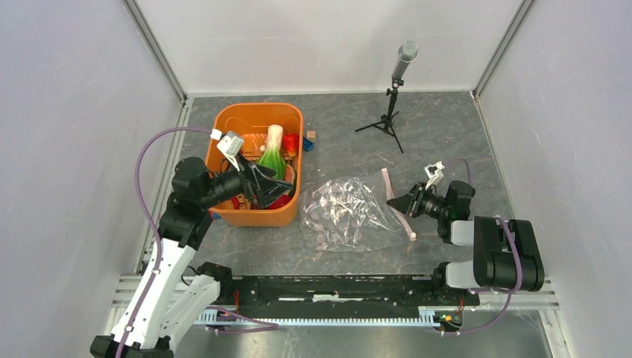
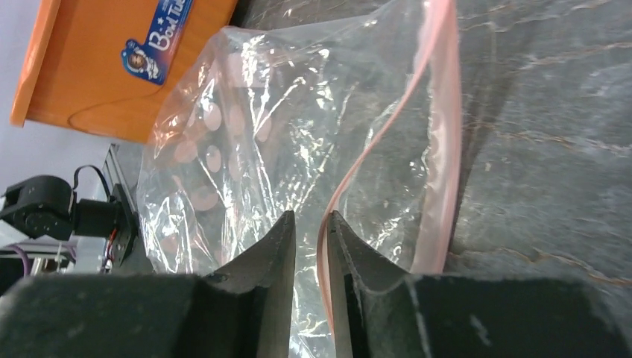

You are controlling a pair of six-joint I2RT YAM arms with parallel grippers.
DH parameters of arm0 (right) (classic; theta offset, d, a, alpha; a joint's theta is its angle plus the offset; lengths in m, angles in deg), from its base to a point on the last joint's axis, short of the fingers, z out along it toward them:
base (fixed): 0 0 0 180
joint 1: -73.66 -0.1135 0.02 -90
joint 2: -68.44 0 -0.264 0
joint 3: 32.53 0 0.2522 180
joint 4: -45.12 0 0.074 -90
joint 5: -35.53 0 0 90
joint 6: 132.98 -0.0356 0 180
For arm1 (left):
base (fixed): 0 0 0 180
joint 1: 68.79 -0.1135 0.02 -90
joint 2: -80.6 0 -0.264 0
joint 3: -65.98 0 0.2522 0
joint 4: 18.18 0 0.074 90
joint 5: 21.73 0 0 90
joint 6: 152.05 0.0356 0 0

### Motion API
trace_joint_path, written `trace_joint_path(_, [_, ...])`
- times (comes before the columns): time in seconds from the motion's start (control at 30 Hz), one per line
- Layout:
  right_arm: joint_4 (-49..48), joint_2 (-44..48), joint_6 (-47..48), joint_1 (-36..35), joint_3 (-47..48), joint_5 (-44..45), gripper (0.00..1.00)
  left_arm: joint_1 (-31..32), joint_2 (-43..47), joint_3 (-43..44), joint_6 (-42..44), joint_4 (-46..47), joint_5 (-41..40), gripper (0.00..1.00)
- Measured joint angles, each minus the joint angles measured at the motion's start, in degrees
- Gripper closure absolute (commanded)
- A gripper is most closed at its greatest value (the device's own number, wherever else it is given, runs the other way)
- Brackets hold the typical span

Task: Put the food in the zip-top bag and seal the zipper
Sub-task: Pick up the zipper food storage bag at the center of the board.

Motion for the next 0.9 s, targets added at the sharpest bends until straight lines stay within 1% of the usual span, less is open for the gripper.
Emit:
trace_joint_path(0.07, [2.4,1.2,1.3,-1.5,0.4,0.8,0.66,0.0,-0.4,0.0,0.0,0.0,0.0,0.0])
trace_joint_path(0.17, [8.3,3.2,4.5,-2.9,1.7,4.2,0.66,0.1,-0.8,0.0,0.0,0.0,0.0,0.0])
trace_joint_path(0.23, [11.2,4.4,6.2,-3.1,2.1,6.7,0.63,0.2,-0.8,0.0,0.0,0.0,0.0,0.0])
trace_joint_path(0.27, [12.4,4.9,6.9,-3.1,2.1,7.6,0.63,0.3,-0.7,0.0,0.0,0.0,0.1,0.0])
trace_joint_path(0.37, [16.3,6.0,9.4,-3.1,2.3,11.6,0.7,0.4,-0.6,0.0,0.0,0.0,0.1,0.0])
trace_joint_path(0.43, [18.1,5.9,10.5,-3.1,2.4,13.1,0.83,0.4,-0.4,0.0,0.0,0.0,0.1,0.01])
trace_joint_path(0.47, [18.9,5.8,11.0,-3.1,2.5,13.5,0.9,0.4,-0.3,0.0,0.0,0.0,0.1,0.04])
trace_joint_path(0.53, [19.7,5.7,11.6,-3.1,2.6,14.1,0.99,0.4,-0.1,0.0,0.0,0.0,0.1,0.09])
trace_joint_path(0.63, [20.5,6.3,11.6,-3.1,2.6,14.3,1.0,0.5,-0.1,0.0,0.0,0.0,0.7,0.1])
trace_joint_path(0.7, [21.3,9.0,11.3,-3.1,2.6,14.2,1.0,1.1,-0.3,0.3,0.0,-0.6,0.7,0.1])
trace_joint_path(0.83, [22.5,21.2,9.4,-3.1,3.0,13.7,1.0,4.2,-1.7,2.8,0.0,-2.4,-1.3,0.11])
trace_joint_path(0.9, [25.5,28.4,9.2,-3.2,5.4,14.5,1.0,7.2,-3.0,5.7,0.1,-4.4,-4.9,0.11])
